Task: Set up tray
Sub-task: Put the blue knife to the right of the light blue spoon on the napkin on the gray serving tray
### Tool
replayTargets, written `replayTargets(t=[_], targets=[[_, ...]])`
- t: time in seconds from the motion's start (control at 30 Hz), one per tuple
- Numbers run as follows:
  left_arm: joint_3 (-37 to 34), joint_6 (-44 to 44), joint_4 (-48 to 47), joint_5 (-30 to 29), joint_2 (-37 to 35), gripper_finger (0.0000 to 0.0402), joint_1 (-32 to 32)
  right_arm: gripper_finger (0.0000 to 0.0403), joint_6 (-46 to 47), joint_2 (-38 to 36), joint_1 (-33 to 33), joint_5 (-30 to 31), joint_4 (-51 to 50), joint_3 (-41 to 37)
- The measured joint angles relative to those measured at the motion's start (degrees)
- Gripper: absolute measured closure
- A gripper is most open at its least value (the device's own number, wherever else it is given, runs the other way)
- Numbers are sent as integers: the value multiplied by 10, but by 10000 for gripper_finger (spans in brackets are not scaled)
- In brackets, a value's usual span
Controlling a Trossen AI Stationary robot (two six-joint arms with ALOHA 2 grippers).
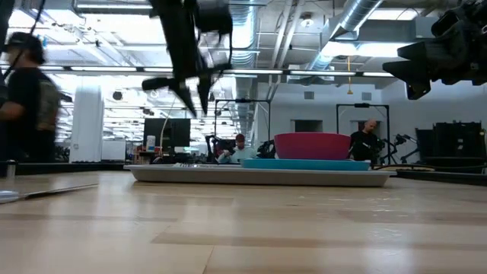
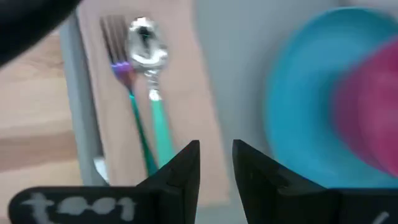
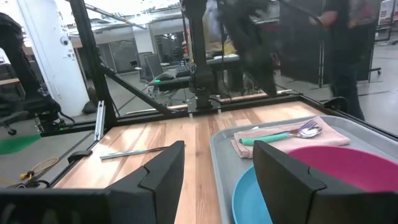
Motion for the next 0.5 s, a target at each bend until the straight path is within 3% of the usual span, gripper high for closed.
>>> replayTargets(t=[0.13, 0.23, 0.5], targets=[[16, -68, -22, -19, -46, 319, -90, 221, 0, 0, 0, 0, 0, 0], [16, -138, -20, 12, -64, 319, -172, 221, 0, 0, 0, 0, 0, 0], [14, -457, -52, -18, -23, 319, -372, 221, 0, 0, 0, 0, 0, 0]])
